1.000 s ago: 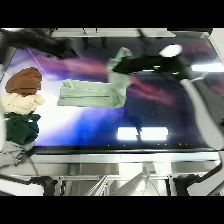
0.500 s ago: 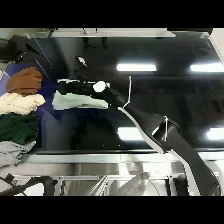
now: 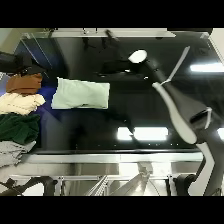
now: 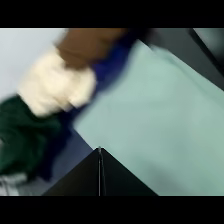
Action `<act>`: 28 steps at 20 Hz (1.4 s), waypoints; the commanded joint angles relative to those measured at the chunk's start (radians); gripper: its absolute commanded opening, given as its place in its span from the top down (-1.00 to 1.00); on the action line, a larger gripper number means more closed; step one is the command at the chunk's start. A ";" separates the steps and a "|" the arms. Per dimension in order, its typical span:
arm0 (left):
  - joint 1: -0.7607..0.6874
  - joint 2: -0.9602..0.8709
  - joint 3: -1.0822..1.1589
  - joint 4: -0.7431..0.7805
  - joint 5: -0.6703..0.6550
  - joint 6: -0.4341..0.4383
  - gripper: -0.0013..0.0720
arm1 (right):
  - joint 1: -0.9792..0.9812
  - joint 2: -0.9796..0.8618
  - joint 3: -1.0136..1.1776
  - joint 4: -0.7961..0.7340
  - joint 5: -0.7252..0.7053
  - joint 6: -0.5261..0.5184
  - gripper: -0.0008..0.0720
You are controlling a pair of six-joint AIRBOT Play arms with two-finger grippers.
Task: Fold the shirts.
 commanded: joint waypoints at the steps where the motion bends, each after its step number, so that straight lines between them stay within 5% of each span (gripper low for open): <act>1: -0.005 0.001 -0.005 -0.001 -0.044 0.010 0.91 | -0.141 0.042 -0.138 -0.232 0.223 0.203 0.92; 2: -0.011 0.001 -0.005 -0.001 -0.046 0.010 0.91 | -0.150 0.031 -0.181 -0.233 0.186 0.203 0.47; 3: -0.015 0.001 -0.005 -0.001 -0.045 0.010 0.91 | -0.151 0.002 -0.199 -0.233 0.132 0.220 -0.85; 6: -0.022 0.001 -0.005 -0.001 -0.031 0.010 0.91 | -0.142 -0.103 -0.198 -0.079 0.089 0.243 -0.96; 13: -0.022 0.001 -0.005 -0.001 -0.026 0.010 0.91 | -0.035 -0.191 -0.198 0.374 0.002 0.024 -0.95; 16: -0.022 0.001 -0.005 -0.001 -0.021 0.009 0.91 | 0.011 -0.191 -0.197 0.566 -0.034 -0.101 -0.86; 18: -0.022 0.001 -0.005 -0.001 -0.021 0.008 0.91 | 0.031 -0.191 -0.196 0.643 -0.042 -0.188 0.53; 19: -0.022 0.001 -0.005 -0.001 -0.021 0.006 0.92 | 0.033 -0.191 -0.196 0.670 -0.042 -0.199 0.93; 23: -0.022 0.001 -0.005 -0.001 -0.039 0.005 0.91 | -0.040 -0.142 -0.196 0.599 -0.060 -0.169 0.93; 28: -0.022 0.001 -0.006 0.000 -0.082 0.006 0.91 | -0.368 0.018 -0.198 -0.185 0.041 0.267 0.93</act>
